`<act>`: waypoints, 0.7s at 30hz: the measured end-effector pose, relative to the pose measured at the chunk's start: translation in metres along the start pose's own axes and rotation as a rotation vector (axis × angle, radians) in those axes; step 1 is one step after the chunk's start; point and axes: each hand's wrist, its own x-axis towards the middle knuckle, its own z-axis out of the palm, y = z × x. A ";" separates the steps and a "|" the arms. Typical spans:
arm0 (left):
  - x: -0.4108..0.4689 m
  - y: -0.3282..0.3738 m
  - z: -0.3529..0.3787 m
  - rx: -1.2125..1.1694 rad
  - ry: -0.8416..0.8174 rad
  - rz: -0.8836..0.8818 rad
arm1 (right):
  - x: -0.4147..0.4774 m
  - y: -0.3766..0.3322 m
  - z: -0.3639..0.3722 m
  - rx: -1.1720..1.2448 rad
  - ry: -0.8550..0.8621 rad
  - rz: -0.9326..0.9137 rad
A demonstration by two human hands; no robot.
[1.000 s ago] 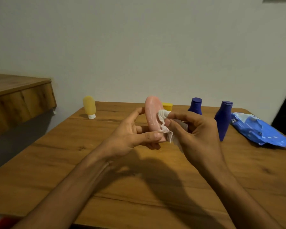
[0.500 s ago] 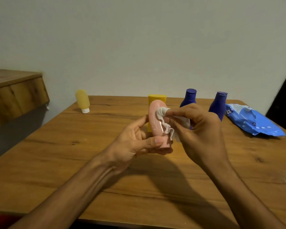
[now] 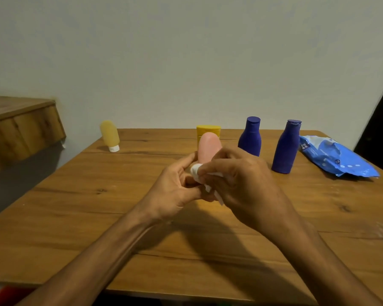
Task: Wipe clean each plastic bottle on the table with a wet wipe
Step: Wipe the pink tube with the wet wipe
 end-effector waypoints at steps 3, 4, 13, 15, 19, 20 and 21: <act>0.001 0.000 0.004 0.041 0.012 0.021 | -0.002 0.006 0.006 0.008 0.171 0.007; 0.001 0.001 0.004 0.046 0.025 0.026 | -0.003 0.004 0.009 -0.021 0.207 -0.006; 0.001 -0.005 0.003 0.073 0.006 0.023 | -0.006 0.010 0.013 -0.109 0.191 -0.129; 0.000 -0.006 0.006 0.024 -0.035 0.002 | -0.003 0.014 0.011 -0.091 0.284 -0.108; 0.001 -0.006 0.004 -0.020 -0.056 -0.002 | 0.003 0.016 0.008 -0.036 0.306 -0.046; 0.002 -0.006 0.003 -0.016 -0.031 0.003 | 0.001 0.015 0.010 -0.049 0.254 -0.056; 0.002 -0.007 0.001 -0.004 -0.009 0.010 | -0.001 0.013 0.012 -0.072 0.198 -0.067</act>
